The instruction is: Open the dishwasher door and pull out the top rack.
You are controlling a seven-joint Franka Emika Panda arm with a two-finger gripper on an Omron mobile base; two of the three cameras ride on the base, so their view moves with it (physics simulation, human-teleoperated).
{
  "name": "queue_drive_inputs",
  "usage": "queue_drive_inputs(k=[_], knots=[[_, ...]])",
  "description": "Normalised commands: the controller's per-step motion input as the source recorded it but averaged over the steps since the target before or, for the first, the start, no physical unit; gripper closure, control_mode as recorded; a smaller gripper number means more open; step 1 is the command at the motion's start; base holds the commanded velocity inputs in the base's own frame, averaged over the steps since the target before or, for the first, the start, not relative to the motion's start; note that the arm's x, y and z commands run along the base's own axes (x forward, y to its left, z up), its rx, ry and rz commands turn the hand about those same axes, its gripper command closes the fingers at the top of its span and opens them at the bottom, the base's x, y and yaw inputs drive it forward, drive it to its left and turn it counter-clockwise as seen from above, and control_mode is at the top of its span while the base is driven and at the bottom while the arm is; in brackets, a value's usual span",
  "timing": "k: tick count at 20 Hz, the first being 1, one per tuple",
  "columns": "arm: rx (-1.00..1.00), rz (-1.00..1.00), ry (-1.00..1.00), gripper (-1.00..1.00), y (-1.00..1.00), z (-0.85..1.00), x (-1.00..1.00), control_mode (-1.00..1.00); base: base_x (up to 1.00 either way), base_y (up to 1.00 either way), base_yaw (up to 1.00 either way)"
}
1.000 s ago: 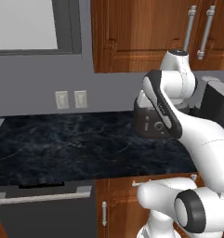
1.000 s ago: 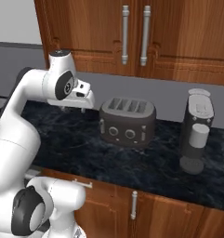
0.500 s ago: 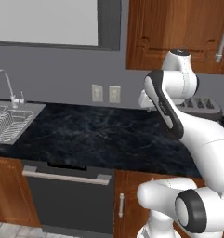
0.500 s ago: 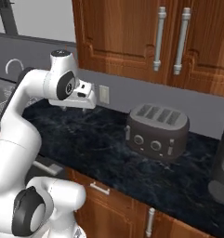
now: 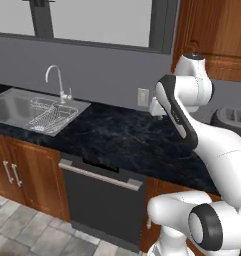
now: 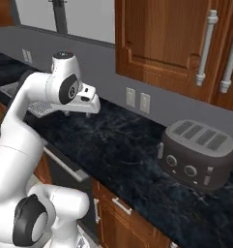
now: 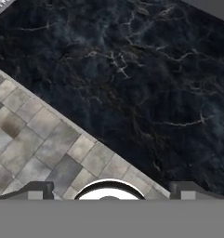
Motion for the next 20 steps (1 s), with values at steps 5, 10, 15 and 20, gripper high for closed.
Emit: queue_drive_inputs(k=[5,10,15,20], knots=[[0.0,0.0,0.0,-1.0,0.0,0.0,0.0,1.0,-0.1,0.0,0.44],[0.0,0.0,0.0,-1.0,0.0,0.0,0.0,1.0,-0.11,0.0,0.43],[0.0,0.0,0.0,-1.0,0.0,0.0,0.0,1.0,-0.09,0.0,0.4],[0.0,0.0,0.0,-1.0,0.0,0.0,0.0,1.0,-0.13,0.0,0.32]])
